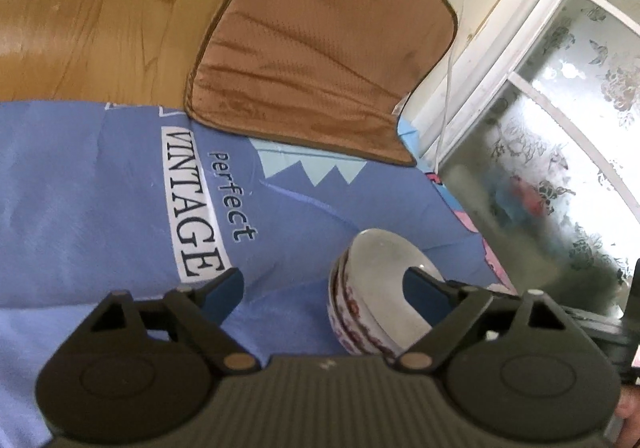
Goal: Organize plates and bowls
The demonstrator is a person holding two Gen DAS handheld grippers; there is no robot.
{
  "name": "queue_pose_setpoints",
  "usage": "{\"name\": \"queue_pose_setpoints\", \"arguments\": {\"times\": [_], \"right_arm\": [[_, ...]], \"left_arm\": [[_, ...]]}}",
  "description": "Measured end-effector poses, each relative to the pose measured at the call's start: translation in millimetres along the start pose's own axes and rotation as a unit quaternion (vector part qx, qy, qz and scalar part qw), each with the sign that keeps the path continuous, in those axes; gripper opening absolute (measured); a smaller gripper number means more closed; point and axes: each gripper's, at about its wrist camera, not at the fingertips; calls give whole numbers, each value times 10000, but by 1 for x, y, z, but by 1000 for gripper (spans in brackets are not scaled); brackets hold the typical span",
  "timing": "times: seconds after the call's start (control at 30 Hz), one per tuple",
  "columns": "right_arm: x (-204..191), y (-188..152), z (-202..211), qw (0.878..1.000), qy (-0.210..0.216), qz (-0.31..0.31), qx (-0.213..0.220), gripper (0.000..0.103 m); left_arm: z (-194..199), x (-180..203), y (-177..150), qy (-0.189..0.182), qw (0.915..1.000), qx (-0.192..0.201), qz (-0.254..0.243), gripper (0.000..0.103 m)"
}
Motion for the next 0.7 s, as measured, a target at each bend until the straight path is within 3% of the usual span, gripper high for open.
{"name": "queue_pose_setpoints", "arguments": {"times": [0.1, 0.2, 0.33, 0.4, 0.5, 0.7], "right_arm": [[1, -1, -10, 9998, -10, 6, -193, 34], [6, 0, -20, 9987, 120, -195, -455, 34], [3, -1, -23, 9986, 212, -271, -411, 27], [-3, -2, -19, 9992, 202, -140, -302, 22], [-11, -4, -11, 9997, 192, 19, -167, 21], [-6, 2, 32, 9991, 93, 43, 413, 21]], "left_arm": [[-9, 3, 0, 6, 9999, -139, -34, 79], [-21, 2, -2, -175, 9985, -508, 92, 58], [-26, -2, -8, -461, 9968, -581, 286, 30], [-23, -3, -9, -453, 9957, -653, 480, 32], [-13, 4, -6, -401, 9966, -557, 462, 32], [4, 54, 5, -647, 9973, -345, 106, 31]]}}
Point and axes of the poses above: each gripper's, at about its wrist camera, not at the fingertips, and z roughly against the way its jaws point, x to its right, y to its top, and after that the axes turned 12 degrees about y, right-handed
